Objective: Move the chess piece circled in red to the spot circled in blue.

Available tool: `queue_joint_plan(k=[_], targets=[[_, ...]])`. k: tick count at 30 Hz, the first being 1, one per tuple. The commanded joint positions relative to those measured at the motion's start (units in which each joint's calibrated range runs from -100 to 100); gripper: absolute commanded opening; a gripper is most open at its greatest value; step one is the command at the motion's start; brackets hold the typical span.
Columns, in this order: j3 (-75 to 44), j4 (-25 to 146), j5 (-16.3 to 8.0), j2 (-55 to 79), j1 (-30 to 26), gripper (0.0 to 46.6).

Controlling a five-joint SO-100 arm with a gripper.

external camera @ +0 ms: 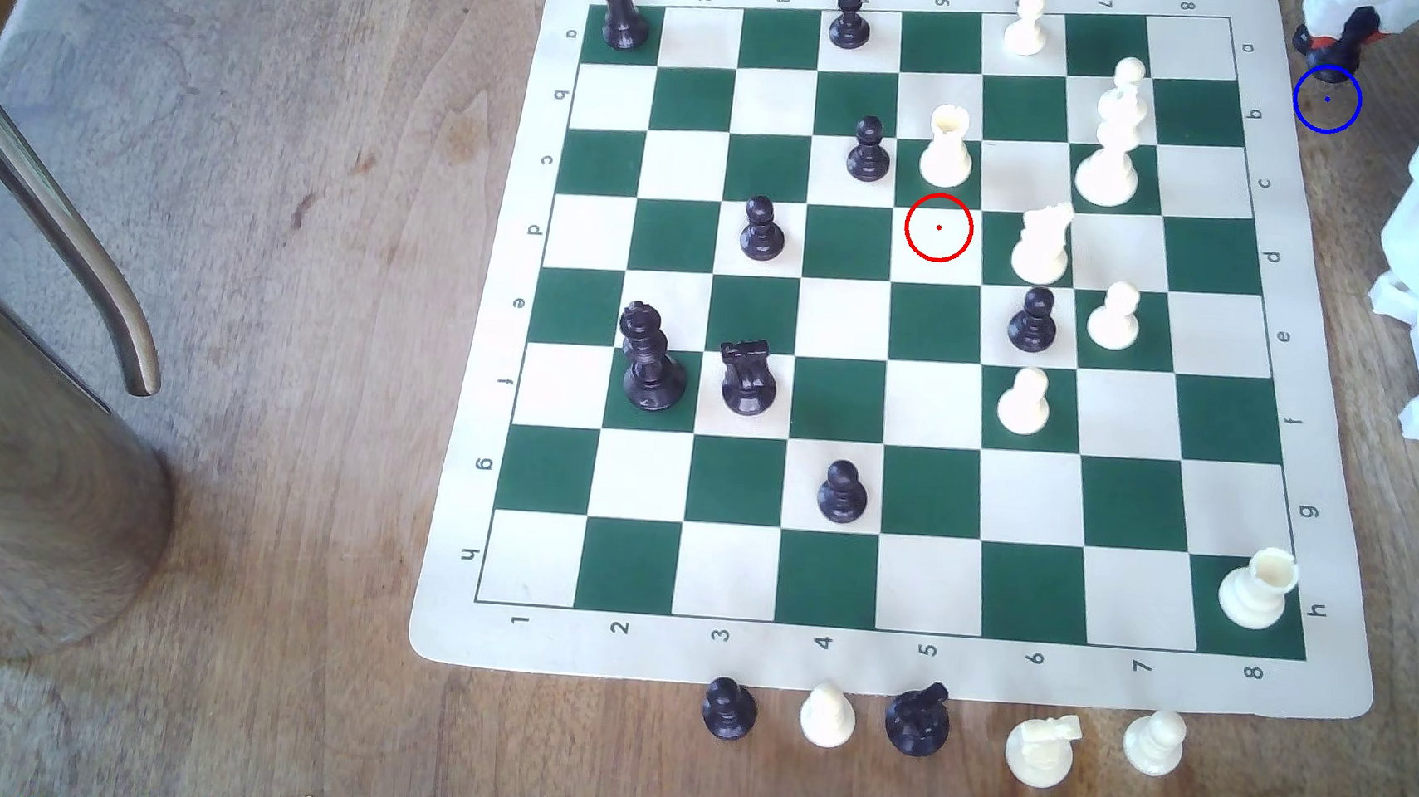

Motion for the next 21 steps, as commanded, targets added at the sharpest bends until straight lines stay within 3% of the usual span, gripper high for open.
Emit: queue_joint_plan(k=[1, 10, 21], targets=[[-1.0, -0.8, 0.2, 1.3, -0.2, 0.5], [-1.6, -7.2, 1.5, 11.0, 0.5, 0.5], [-1.7, -7.7, 2.5, 11.1, 1.2, 0.4]])
